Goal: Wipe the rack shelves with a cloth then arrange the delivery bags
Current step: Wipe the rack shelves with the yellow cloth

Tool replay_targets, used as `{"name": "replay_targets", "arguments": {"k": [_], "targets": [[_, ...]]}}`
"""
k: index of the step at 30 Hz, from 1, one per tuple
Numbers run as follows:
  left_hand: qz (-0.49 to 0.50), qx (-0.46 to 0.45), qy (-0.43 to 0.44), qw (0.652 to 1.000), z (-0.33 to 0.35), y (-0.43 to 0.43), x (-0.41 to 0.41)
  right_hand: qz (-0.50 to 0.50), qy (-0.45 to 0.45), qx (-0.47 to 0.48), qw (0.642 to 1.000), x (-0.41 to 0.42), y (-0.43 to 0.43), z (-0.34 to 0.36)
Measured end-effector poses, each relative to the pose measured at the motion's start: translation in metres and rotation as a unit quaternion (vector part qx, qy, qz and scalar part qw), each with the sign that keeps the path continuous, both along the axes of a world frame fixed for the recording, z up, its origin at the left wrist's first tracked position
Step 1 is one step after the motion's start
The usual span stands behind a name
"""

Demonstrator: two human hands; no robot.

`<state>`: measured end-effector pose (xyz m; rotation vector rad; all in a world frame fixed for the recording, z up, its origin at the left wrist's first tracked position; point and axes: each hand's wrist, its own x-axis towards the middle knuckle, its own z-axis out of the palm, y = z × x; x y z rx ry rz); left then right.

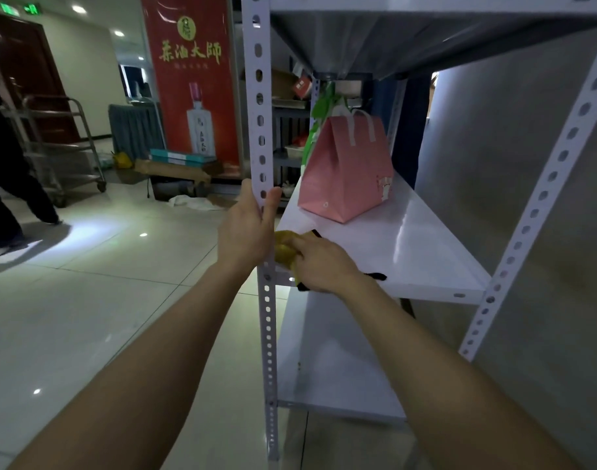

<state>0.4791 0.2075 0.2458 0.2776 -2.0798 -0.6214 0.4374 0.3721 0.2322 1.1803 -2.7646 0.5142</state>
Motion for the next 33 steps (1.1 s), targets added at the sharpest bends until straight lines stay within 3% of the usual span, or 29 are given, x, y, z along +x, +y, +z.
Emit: {"name": "replay_targets", "arguments": {"k": [4,9,12,20,27,33], "targets": [[0.018,-0.014,-0.004,1.0,0.001,-0.003,0.0,0.029,-0.021,-0.048,0.998,0.012,0.056,-0.012],[0.021,-0.02,0.013,1.0,-0.002,-0.002,-0.004,-0.101,-0.101,-0.034,0.989,-0.034,0.112,0.001],[0.019,-0.013,0.037,0.999,-0.004,-0.002,-0.008,-0.113,-0.125,-0.038,0.985,-0.059,0.091,0.009],[0.015,-0.011,0.084,0.996,-0.007,0.0,-0.014,-0.046,-0.055,0.001,0.997,-0.098,-0.023,0.002],[0.028,-0.013,0.045,0.999,-0.005,0.003,-0.004,0.014,-0.013,-0.009,1.0,-0.043,-0.012,-0.006],[0.027,0.014,-0.08,0.996,0.006,0.003,0.009,-0.012,0.013,-0.041,0.999,-0.013,0.068,-0.023]]}}
